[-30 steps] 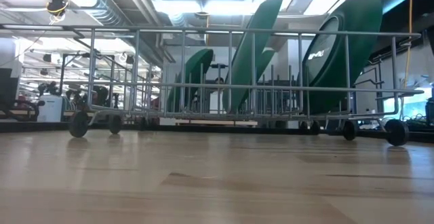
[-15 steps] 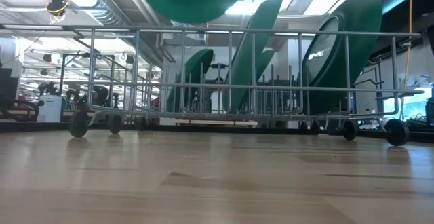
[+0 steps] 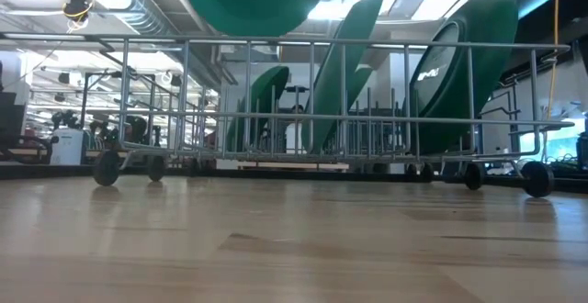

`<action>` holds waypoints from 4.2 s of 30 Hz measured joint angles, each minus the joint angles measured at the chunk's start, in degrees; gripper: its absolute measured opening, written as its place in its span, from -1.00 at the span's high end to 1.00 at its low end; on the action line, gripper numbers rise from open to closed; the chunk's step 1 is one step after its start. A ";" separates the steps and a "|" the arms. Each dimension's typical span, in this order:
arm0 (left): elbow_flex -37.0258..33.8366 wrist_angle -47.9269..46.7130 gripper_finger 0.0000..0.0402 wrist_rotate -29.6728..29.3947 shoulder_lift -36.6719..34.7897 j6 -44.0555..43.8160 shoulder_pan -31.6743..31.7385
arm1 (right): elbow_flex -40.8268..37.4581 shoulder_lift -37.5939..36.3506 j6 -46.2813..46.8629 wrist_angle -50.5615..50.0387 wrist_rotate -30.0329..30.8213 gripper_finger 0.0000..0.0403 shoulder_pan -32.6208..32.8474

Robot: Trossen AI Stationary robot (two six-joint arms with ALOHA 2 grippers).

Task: Sort dishes
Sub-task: Put the light green plate in the dish rack

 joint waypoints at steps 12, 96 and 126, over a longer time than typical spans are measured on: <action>0.01 -0.01 1.00 0.02 -0.02 -0.15 -0.05 | -0.02 0.81 20.22 -8.61 -10.18 0.38 -0.56; -0.01 -0.35 0.64 11.71 0.33 -21.76 -13.81 | 0.20 -0.22 -90.34 -12.98 -8.80 0.92 -3.04; 0.04 1.18 0.42 29.98 0.39 -51.86 -26.42 | -0.02 7.52 -115.29 -24.02 -42.60 0.92 -10.03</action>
